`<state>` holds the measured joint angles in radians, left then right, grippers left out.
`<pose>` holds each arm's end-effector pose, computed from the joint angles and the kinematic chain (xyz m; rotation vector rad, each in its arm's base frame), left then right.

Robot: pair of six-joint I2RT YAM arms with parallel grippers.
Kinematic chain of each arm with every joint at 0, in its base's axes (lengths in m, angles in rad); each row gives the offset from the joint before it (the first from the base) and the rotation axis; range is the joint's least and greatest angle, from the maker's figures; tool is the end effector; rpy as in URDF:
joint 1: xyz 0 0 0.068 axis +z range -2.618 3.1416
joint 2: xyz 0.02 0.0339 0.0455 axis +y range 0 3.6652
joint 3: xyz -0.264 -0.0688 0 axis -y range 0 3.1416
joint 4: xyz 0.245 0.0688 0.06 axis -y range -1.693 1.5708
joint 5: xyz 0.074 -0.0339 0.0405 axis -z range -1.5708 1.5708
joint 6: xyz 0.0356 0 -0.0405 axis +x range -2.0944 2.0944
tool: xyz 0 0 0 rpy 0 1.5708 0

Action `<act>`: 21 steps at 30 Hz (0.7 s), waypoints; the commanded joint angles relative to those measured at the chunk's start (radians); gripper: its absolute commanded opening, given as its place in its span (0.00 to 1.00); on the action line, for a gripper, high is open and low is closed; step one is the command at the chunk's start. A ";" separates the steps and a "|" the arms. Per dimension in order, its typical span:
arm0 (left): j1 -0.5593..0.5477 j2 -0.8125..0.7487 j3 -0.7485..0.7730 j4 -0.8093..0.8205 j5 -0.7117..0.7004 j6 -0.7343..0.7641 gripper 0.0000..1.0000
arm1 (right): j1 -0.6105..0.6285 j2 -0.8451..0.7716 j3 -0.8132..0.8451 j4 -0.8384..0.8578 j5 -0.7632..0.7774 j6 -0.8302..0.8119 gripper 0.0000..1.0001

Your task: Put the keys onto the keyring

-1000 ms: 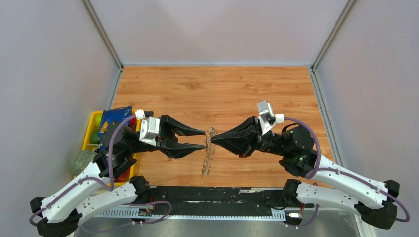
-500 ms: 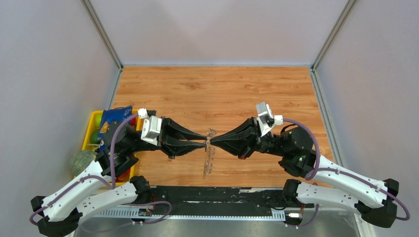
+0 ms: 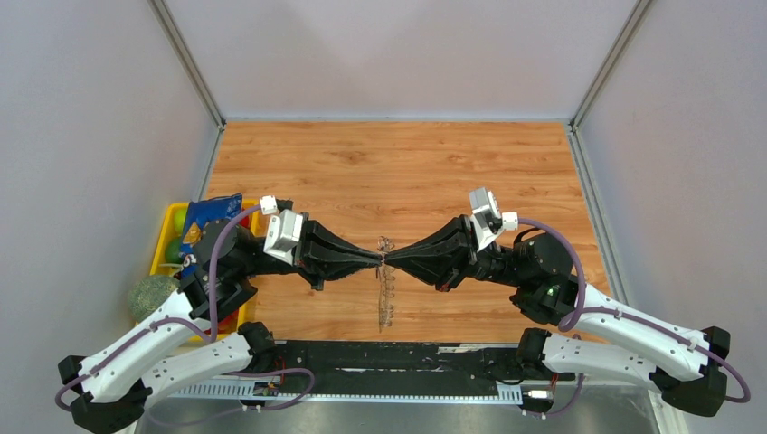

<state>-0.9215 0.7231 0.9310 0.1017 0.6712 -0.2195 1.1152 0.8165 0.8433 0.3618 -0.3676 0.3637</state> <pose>0.0709 -0.1300 0.4285 1.0501 1.0266 -1.3693 0.0685 0.1688 0.4131 -0.8154 1.0817 1.4900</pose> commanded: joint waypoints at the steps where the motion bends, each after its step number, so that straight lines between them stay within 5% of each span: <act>1: -0.003 0.004 0.046 0.009 0.014 0.000 0.01 | 0.011 -0.008 0.037 0.055 0.014 -0.014 0.00; 7: -0.003 0.005 0.077 -0.050 -0.018 0.013 0.00 | 0.009 -0.024 0.055 -0.055 0.024 -0.039 0.02; 14: -0.004 0.030 0.158 -0.226 -0.055 0.042 0.00 | 0.009 -0.048 0.131 -0.296 0.019 -0.152 0.31; 21: -0.003 0.078 0.268 -0.452 -0.063 0.094 0.00 | 0.010 -0.010 0.305 -0.597 0.007 -0.284 0.45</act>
<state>-0.9215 0.7776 1.1088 -0.2256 0.6167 -0.1726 1.1191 0.7902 1.0325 -0.0456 -0.3531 0.1856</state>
